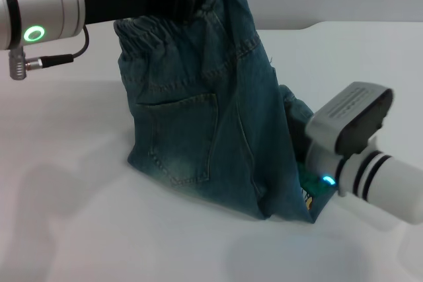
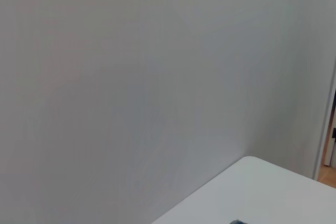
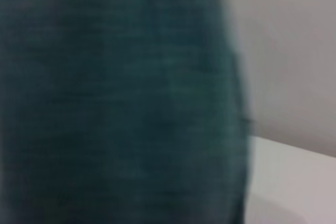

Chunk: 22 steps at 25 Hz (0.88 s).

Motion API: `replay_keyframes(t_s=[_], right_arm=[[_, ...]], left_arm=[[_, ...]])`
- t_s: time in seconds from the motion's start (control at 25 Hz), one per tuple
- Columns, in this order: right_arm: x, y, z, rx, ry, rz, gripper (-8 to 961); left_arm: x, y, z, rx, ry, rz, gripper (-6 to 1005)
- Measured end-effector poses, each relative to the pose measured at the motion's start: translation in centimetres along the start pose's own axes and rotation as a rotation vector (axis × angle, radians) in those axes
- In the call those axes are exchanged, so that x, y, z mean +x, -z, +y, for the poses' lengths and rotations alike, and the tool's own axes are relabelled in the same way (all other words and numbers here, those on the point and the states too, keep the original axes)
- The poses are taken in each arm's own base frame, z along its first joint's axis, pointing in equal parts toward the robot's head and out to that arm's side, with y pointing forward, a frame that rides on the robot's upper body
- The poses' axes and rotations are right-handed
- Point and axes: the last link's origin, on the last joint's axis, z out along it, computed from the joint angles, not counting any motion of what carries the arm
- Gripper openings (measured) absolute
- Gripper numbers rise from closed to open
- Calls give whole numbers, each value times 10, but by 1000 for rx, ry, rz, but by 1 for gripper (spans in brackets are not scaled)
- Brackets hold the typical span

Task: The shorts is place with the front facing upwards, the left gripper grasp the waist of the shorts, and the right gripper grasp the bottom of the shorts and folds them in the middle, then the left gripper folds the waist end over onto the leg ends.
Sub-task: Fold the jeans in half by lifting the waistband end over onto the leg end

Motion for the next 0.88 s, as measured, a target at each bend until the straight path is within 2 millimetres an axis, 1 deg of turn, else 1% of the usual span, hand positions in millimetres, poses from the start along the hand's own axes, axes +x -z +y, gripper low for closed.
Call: replay_keyframes(t_s=[0.2, 0.52, 0.68, 0.8, 0.88], right_arm=[[-3, -7, 24, -95, 9, 6, -1], [-7, -14, 50, -205, -10, 30, -1], [-10, -20, 65, -271, 29, 47, 0], [-9, -22, 69, -275, 55, 65, 0], [-7, -19, 63, -232, 53, 49, 0]], left_arm=[[0, 0, -1, 3, 1, 4, 57], [2, -2, 0, -2, -5, 5, 57], [3, -3, 0, -3, -11, 6, 57], [2, -3, 0, -2, -9, 4, 57], [0, -3, -1, -1, -4, -1, 57]])
